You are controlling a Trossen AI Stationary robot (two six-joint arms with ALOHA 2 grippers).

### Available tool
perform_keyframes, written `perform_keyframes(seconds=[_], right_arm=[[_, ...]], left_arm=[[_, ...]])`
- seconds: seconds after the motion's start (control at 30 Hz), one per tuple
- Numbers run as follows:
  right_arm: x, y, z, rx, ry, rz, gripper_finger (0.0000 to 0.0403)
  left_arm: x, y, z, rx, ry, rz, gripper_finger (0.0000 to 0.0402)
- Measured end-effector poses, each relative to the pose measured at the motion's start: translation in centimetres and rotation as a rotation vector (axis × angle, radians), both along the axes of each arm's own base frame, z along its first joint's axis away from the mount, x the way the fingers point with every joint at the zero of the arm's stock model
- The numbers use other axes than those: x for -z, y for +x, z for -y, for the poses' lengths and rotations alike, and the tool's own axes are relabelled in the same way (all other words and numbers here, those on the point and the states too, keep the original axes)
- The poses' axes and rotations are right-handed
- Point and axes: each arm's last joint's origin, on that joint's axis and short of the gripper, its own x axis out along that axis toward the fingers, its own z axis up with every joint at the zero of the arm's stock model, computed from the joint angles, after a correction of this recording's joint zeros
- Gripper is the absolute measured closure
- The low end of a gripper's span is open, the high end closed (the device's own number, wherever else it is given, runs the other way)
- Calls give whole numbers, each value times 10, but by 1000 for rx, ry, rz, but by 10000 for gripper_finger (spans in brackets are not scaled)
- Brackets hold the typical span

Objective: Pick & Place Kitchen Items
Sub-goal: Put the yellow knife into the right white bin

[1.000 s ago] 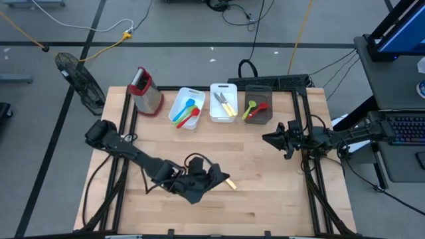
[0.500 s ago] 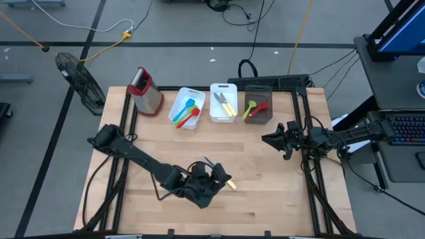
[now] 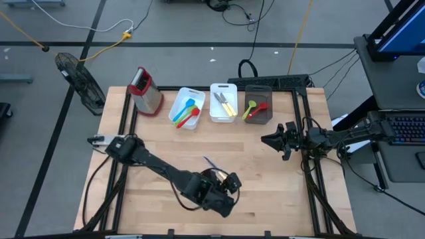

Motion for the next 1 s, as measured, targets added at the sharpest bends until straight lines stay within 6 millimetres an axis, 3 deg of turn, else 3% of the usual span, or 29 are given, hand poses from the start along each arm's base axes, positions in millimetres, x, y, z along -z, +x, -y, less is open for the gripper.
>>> perform_keyframes(seconds=[0.17, 0.4, 0.67, 1.0], right_arm=[[0, 0, 0, 0, 0, 0, 348], [0, 0, 0, 1, 0, 0, 348], [0, 0, 0, 1, 3, 0, 348], [0, 0, 0, 1, 3, 1, 348]], left_arm=[[18, 17, 1, -27, -22, -68, 165], [52, 36, -30, -82, -83, -200, 165], [56, 37, -63, -139, -138, -341, 165], [63, 38, -72, -176, -228, -378, 165]])
